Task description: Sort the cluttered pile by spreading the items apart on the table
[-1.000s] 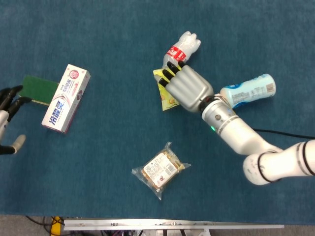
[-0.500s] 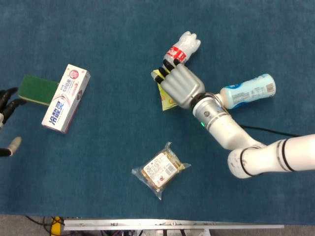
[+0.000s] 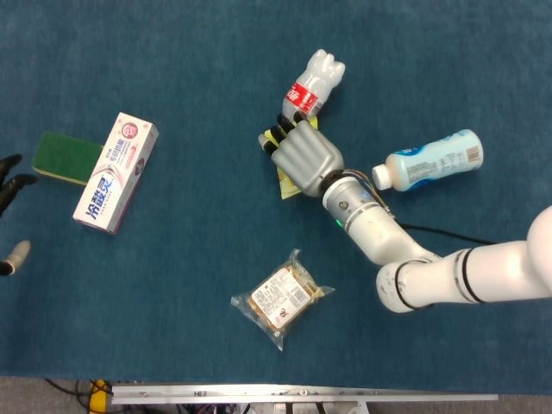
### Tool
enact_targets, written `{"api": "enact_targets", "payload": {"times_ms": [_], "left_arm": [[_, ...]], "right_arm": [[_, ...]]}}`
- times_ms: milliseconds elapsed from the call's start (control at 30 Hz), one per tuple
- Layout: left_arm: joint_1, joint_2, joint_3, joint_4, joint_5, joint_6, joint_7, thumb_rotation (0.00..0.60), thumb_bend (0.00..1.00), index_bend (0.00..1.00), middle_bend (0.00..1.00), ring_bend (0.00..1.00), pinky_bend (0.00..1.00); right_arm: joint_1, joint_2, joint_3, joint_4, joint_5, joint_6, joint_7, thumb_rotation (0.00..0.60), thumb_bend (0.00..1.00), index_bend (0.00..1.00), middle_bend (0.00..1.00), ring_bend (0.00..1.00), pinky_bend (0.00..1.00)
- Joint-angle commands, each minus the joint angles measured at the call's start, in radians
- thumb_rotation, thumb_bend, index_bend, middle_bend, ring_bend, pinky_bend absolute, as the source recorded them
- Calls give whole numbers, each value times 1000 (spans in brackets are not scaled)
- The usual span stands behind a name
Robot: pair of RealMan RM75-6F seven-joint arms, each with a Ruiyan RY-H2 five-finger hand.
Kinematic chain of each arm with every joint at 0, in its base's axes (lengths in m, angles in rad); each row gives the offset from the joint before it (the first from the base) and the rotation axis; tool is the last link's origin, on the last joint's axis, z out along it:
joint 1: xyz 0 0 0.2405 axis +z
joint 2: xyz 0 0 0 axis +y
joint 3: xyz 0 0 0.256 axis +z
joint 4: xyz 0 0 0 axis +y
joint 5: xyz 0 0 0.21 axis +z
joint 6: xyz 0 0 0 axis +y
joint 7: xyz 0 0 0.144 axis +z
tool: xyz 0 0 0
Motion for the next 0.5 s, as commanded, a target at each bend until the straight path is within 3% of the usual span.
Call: {"api": "enact_targets", "payload": {"times_ms": [33, 267, 500], "left_arm": [[1, 1, 1, 4, 0, -2, -7, 600, 343, 136, 29, 10, 147], [1, -3, -1, 10, 5, -5, -17, 600, 342, 136, 29, 10, 148], [0, -8, -3, 16, 5, -8, -22, 600, 343, 136, 29, 10, 148]], "right_arm": [[-4, -14, -2, 16, -14, 11, 0, 600, 0, 221, 278, 143, 226], [-22, -35, -9, 38, -60, 25, 11, 600, 0, 403, 366, 248, 277], [-45, -29, 5, 30, -113, 28, 49, 600, 0, 447, 392, 297, 305]]}}
